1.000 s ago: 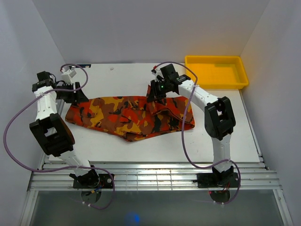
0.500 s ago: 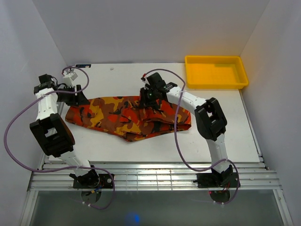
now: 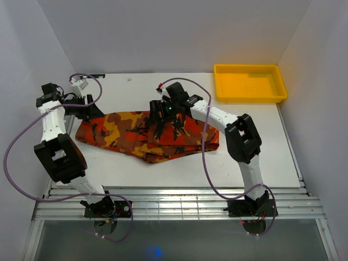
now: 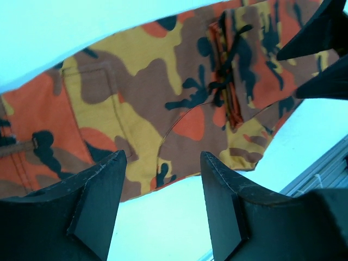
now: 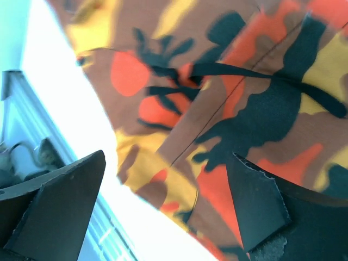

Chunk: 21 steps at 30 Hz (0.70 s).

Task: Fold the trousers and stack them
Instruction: Fold the trousers

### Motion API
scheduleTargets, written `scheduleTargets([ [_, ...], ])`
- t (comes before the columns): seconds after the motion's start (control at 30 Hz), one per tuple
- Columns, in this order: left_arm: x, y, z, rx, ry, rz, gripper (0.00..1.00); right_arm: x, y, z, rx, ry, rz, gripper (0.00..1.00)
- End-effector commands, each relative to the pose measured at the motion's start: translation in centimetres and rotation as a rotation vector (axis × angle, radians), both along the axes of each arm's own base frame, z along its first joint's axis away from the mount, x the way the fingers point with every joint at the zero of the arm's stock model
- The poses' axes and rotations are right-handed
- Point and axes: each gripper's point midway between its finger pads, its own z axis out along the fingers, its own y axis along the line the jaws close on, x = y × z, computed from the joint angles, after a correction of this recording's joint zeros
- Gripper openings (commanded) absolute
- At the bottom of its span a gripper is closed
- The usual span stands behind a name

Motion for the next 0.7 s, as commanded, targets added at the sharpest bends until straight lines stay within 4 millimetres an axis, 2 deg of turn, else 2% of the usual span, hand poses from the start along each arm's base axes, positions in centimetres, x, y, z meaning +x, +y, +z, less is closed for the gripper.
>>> scheduleTargets([
  [0.0, 0.5, -3.3, 5.2, -0.080, -0.150, -0.118, 0.68, 1.8, -4.4, 11.6, 0.192, -0.194, 0.071, 0.96],
  [0.03, 0.7, -4.3, 5.6, -0.089, -0.158, -0.146, 0.67, 1.8, -6.0, 11.3, 0.193, -0.191, 0.099, 0.96],
  [0.07, 1.0, -6.7, 6.4, -0.095, -0.175, -0.207, 0.67, 2.1, -7.7, 11.2, 0.191, -0.174, 0.098, 0.95],
  [0.1, 1.2, -8.1, 6.6, -0.125, -0.151, -0.213, 0.67, 2.4, -10.9, 11.2, 0.194, -0.131, 0.086, 0.95],
  [0.13, 2.0, -9.2, 7.0, -0.133, -0.173, -0.234, 0.67, 2.6, -12.7, 10.5, 0.168, -0.156, 0.110, 0.95],
  [0.17, 2.1, -11.4, 7.3, -0.160, -0.173, -0.276, 0.67, 2.4, -14.7, 9.0, 0.137, -0.127, 0.099, 0.95],
  [0.2, 2.1, -13.0, 7.8, -0.203, -0.177, -0.310, 0.67, 3.1, -17.7, 8.8, 0.137, -0.117, 0.065, 0.98],
  [0.23, 2.8, -14.1, 8.0, -0.233, -0.177, -0.314, 0.67, 2.3, -19.4, 7.9, 0.131, -0.066, 0.056, 0.99],
  [0.27, 2.7, -16.4, 8.0, -0.257, -0.168, -0.357, 0.67, 1.7, -21.0, 6.4, 0.121, -0.046, 0.061, 1.00],
  [0.3, 2.7, -17.7, 7.8, -0.279, -0.159, -0.376, 0.67, 1.8, -23.0, 6.2, 0.127, -0.036, 0.036, 0.95],
  [0.33, 3.3, -18.9, 8.0, -0.302, -0.164, -0.382, 0.67, 0.7, -23.8, 5.5, 0.122, 0.010, 0.046, 0.92],
  [0.37, 2.7, -21.8, 7.7, -0.319, -0.147, -0.439, 0.67, 0.0, -24.7, 4.6, 0.113, -0.006, 0.081, 0.89],
  [0.4, 2.8, -22.9, 7.3, -0.335, -0.132, -0.454, 0.67, -0.4, -25.2, 4.7, 0.141, 0.004, 0.088, 0.82],
  [0.43, 3.1, -24.0, 7.1, -0.355, -0.135, -0.477, 0.67, -0.8, -25.3, 4.4, 0.156, 0.016, 0.103, 0.80],
  [0.47, 2.9, -25.7, 5.6, -0.406, -0.037, -0.483, 0.67, -1.6, -25.4, 4.2, 0.173, 0.037, 0.127, 0.80],
  [0.53, 2.8, -27.2, 4.2, -0.465, 0.023, -0.512, 0.65, -2.7, -25.0, 3.2, 0.228, 0.110, 0.169, 0.79],
  [0.57, 2.7, -28.2, 2.6, -0.495, 0.101, -0.501, 0.64, -3.8, -25.0, 2.7, 0.237, 0.179, 0.177, 0.80],
  [0.6, 3.2, -28.6, 1.9, -0.500, 0.093, -0.500, 0.64, -4.4, -25.2, 0.9, 0.242, 0.228, 0.189, 0.80],
  [0.67, 3.4, -29.2, -1.4, -0.514, 0.187, -0.457, 0.64, -5.3, -25.7, -1.0, 0.230, 0.291, 0.183, 0.80],
])
